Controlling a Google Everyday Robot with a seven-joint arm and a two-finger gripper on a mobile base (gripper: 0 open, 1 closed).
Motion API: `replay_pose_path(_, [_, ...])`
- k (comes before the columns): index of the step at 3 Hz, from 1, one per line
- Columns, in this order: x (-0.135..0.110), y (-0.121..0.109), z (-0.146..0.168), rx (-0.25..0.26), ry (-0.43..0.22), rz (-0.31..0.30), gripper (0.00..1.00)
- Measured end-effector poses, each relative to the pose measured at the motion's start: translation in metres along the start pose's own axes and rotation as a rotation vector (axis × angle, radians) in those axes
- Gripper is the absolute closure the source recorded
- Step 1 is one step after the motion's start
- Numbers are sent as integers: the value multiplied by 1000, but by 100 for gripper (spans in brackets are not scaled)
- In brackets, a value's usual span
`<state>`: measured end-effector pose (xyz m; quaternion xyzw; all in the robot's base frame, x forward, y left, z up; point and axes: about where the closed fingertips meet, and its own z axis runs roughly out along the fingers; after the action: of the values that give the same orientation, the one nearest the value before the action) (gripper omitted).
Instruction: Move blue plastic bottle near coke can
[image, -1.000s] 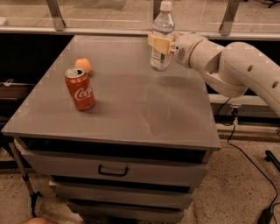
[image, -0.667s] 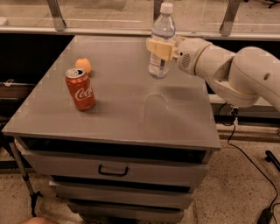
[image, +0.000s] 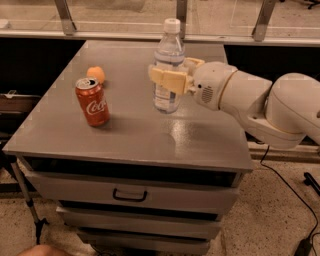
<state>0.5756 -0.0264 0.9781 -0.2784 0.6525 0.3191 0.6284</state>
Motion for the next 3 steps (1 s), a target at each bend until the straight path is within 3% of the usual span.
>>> replay_pose_path(1, [5,35,3,-64,3,-27,100])
replay_pose_path(3, [27,70,32,-141,6,-75,100])
